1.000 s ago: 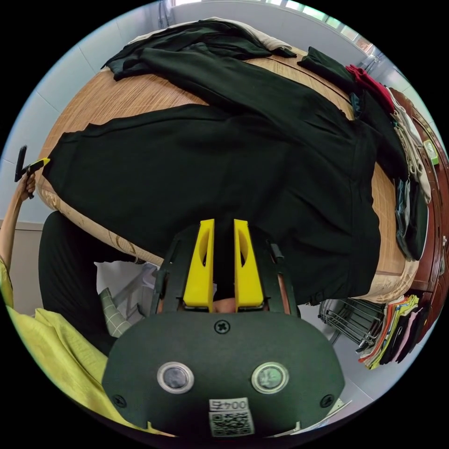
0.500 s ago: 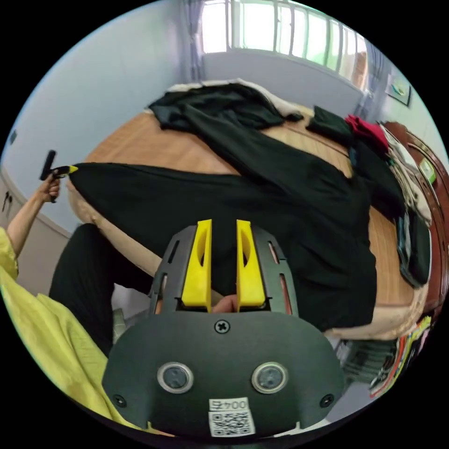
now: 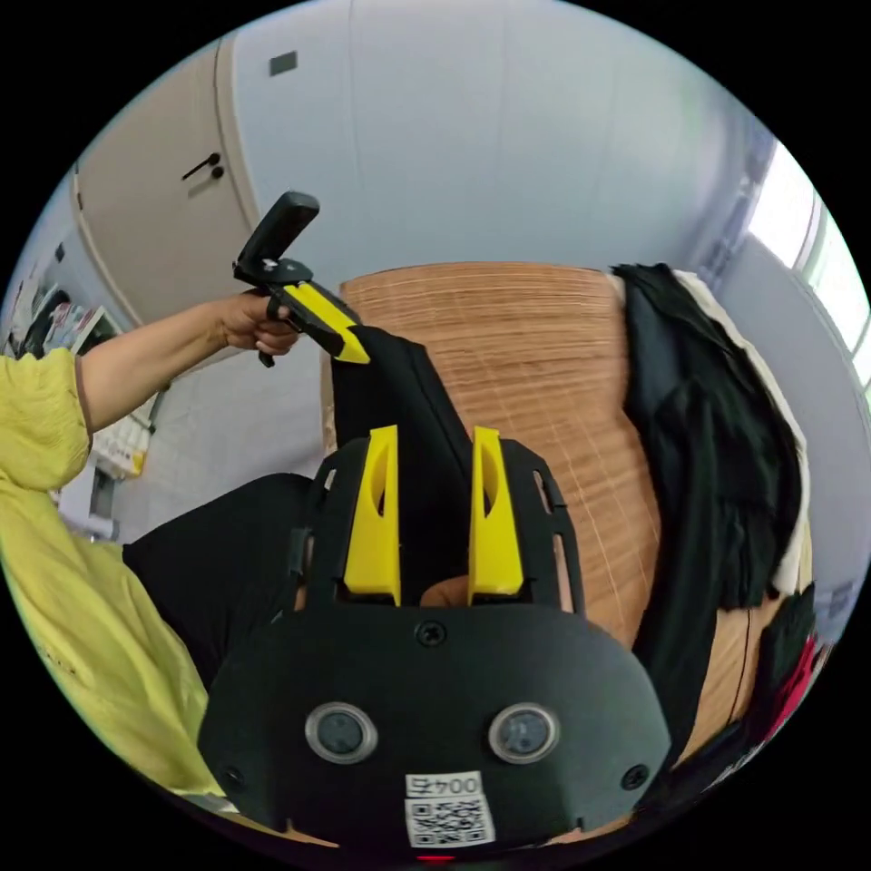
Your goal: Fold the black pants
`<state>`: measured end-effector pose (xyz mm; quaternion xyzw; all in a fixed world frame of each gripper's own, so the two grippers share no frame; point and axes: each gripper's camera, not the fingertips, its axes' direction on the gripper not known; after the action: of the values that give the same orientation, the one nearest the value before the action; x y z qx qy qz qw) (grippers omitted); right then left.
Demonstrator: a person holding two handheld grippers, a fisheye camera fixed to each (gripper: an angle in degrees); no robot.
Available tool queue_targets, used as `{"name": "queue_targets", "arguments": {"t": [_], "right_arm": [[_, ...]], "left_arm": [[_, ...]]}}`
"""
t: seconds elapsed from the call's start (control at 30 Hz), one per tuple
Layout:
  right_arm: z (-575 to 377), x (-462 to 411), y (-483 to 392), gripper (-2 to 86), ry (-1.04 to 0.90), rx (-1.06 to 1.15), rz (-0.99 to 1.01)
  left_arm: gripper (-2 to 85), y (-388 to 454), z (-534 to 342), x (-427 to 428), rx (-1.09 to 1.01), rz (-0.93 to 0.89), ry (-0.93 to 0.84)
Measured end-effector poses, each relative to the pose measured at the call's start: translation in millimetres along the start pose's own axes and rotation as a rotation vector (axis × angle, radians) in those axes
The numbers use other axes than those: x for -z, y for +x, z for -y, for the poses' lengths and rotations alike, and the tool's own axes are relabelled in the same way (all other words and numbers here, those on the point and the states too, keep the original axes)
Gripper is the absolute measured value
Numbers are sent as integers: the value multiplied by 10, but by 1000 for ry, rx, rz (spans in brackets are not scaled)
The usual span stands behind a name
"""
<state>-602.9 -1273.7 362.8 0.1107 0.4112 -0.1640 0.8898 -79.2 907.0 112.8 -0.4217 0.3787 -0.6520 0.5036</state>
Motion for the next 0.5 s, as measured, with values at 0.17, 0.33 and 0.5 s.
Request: {"name": "queue_targets", "arguments": {"t": [0.17,0.33,0.5], "right_arm": [[876,-559,33,134,-133,157,63],[1327,-849,176,23,-199,212,224],[1612,-864,292,-5,-193,220,188]], "left_arm": [[25,-34,-60,14,-7,-50,26],[27,-52,-101,-20,-18,-51,13],[43,-186,-253,-8,-27,-147,71]]}}
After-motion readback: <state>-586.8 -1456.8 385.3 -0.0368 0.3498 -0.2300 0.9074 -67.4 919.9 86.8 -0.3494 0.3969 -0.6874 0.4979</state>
